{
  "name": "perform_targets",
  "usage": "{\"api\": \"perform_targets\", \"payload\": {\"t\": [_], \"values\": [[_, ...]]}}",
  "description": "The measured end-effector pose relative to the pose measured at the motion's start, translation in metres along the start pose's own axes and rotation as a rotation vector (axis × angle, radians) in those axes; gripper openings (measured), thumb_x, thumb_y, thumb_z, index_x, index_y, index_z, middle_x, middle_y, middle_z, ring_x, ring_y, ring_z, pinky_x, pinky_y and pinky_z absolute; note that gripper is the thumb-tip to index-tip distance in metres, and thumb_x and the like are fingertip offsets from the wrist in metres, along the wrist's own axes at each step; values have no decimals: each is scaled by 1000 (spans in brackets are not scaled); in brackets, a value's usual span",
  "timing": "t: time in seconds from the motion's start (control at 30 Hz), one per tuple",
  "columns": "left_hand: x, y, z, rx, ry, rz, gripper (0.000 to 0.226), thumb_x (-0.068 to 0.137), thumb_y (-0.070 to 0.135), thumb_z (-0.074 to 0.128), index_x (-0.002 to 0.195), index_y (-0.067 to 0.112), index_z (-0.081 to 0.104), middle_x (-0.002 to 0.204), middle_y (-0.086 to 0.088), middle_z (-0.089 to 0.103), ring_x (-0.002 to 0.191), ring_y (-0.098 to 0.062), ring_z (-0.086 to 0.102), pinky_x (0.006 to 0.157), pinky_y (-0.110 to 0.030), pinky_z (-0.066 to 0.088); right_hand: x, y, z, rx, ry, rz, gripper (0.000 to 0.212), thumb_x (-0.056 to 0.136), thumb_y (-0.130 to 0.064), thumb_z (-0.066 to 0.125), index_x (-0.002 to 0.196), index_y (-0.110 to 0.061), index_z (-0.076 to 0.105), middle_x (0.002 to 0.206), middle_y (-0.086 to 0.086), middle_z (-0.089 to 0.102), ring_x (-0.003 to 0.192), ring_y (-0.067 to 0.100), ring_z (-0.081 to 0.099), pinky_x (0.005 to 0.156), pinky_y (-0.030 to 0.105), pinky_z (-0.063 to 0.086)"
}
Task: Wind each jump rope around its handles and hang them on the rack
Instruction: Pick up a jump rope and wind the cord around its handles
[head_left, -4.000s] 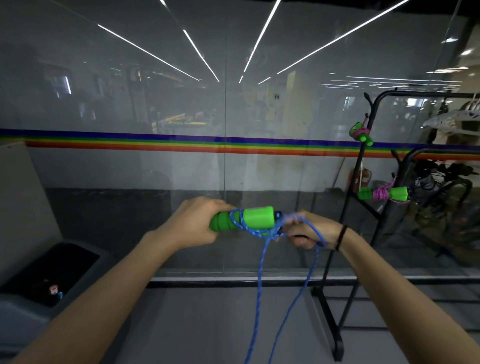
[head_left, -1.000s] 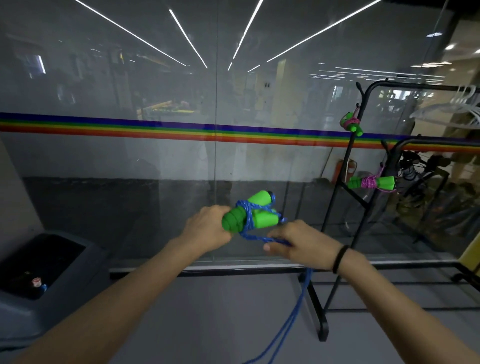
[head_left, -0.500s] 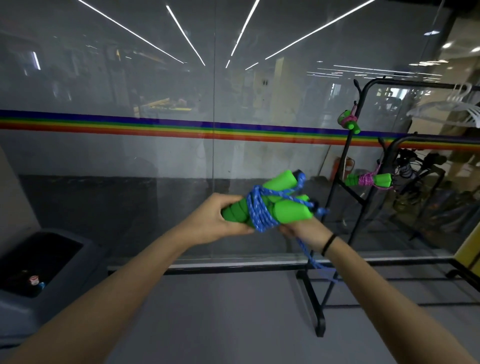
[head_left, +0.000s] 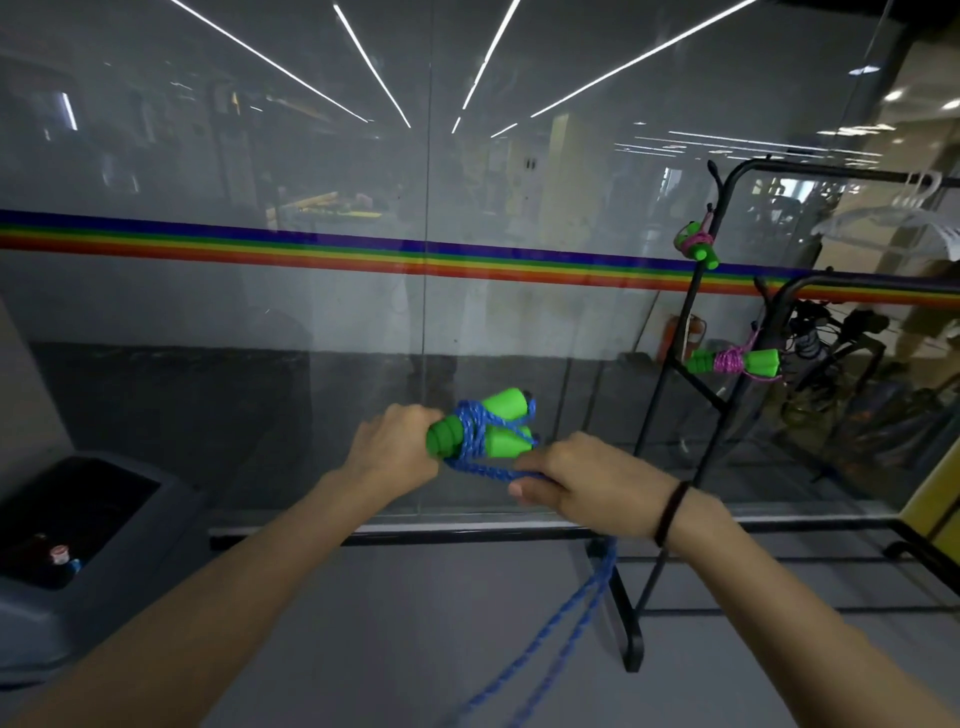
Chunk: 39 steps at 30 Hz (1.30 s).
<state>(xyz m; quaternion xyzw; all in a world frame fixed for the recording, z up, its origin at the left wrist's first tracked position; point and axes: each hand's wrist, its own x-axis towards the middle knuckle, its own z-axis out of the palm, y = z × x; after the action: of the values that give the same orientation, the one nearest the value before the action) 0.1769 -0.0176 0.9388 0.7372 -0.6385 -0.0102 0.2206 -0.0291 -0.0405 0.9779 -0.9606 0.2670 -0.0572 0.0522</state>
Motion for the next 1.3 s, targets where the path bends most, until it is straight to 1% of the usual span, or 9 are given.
{"api": "perform_targets", "payload": {"t": [0.17,0.3,0.43,0.57,0.73,0.83,0.97,1.1,1.3], "values": [[-12,3,-2,57,-327,451,11,75,15,56,70,23,50,76,4,60,72,-14,56,61,-32,45,12,20,-30,214,98,-63,20,80,-37,65,83,-19,73,76,-1,72,67,11,62,67,29,45],[-22,13,-8,-263,-345,565,15,75,16,68,70,14,54,64,3,54,57,-8,49,54,-27,39,23,39,-25,542,141,-2,15,69,-35,71,73,-21,72,70,-4,71,67,8,63,67,24,47],[-23,20,-18,-746,-201,378,21,67,10,78,84,2,68,70,1,58,65,-5,49,59,-23,41,21,45,5,866,229,206,21,86,-3,56,71,-18,54,50,-13,58,47,-12,55,52,4,43],[-15,24,-17,-976,-63,68,21,62,2,81,79,8,71,68,1,64,63,-9,55,61,-24,47,23,29,42,784,316,220,39,96,-19,41,58,-21,49,43,-12,48,43,-2,42,50,10,34],[0,18,-7,-1035,70,-330,23,56,5,83,77,2,72,53,-1,66,46,-12,58,45,-17,45,16,15,49,437,276,199,33,96,-29,40,66,-22,50,55,-10,46,61,11,47,64,25,36],[8,-1,-8,-736,219,-385,26,55,16,84,78,8,73,61,-4,67,55,-12,60,54,-21,46,5,2,44,275,170,158,30,96,-33,39,78,-18,58,67,-2,49,73,26,54,70,31,39],[-1,-15,-4,-238,59,-93,13,61,21,75,70,20,67,65,-2,62,70,-21,65,61,-27,47,-9,-2,18,38,57,54,30,94,-40,42,89,-15,58,72,2,50,83,30,58,67,34,38],[-17,-11,-1,18,-418,323,10,65,17,68,67,12,60,57,1,54,58,-11,56,54,-24,39,-10,6,-17,31,40,-36,23,85,-45,56,93,-27,68,79,-6,67,74,9,57,69,28,42],[-51,18,-2,-287,-605,528,18,66,13,74,68,22,59,53,12,48,50,3,44,51,-16,35,12,44,-2,544,140,-19,4,75,-34,68,74,-30,69,72,-9,67,72,2,60,72,21,45]]}}
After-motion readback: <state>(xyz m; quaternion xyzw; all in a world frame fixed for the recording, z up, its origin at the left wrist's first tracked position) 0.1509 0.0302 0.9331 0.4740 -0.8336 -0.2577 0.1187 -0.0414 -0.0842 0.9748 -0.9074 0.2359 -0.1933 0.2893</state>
